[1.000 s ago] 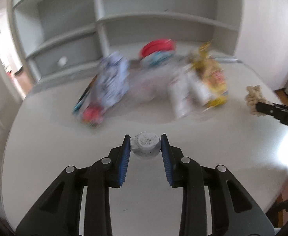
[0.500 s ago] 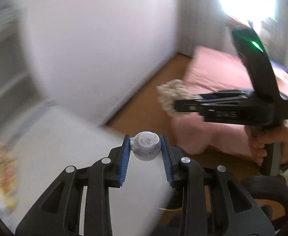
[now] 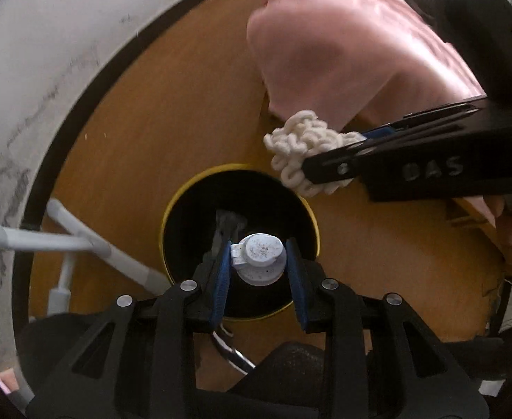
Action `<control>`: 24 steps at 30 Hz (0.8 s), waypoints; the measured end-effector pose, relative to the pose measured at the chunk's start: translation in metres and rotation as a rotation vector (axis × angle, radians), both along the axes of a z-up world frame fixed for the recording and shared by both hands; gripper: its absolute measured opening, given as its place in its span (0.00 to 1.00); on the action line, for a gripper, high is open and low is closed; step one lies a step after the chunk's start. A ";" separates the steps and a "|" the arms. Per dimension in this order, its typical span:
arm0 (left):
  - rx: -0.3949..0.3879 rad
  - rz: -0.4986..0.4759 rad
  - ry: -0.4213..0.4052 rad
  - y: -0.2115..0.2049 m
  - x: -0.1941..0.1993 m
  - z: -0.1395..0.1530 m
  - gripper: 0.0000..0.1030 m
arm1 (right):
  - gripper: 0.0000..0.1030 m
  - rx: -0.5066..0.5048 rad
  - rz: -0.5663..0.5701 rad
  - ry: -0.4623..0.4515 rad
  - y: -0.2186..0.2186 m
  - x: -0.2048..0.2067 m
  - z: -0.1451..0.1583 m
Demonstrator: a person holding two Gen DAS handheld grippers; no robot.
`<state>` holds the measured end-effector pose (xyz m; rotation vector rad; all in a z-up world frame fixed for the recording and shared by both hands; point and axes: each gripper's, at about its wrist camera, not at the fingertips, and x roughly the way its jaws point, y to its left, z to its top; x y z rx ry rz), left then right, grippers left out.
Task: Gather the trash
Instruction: 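Carry the cap and snack cluster over the bin and release both, then swing both tools back toward the remaining trash on the desk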
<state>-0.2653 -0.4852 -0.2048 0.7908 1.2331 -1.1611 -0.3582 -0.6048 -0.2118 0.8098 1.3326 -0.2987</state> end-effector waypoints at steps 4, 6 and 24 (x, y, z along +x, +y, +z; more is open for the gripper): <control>0.035 0.034 0.021 -0.001 0.001 -0.015 0.29 | 0.32 0.079 -0.017 0.010 0.002 0.008 -0.030; 0.043 0.040 0.022 -0.004 -0.002 -0.019 0.29 | 0.32 0.097 -0.022 0.013 0.003 0.010 -0.037; -0.122 0.013 0.048 -0.010 -0.034 0.029 0.84 | 0.83 -0.086 -0.277 -0.045 -0.054 -0.038 0.023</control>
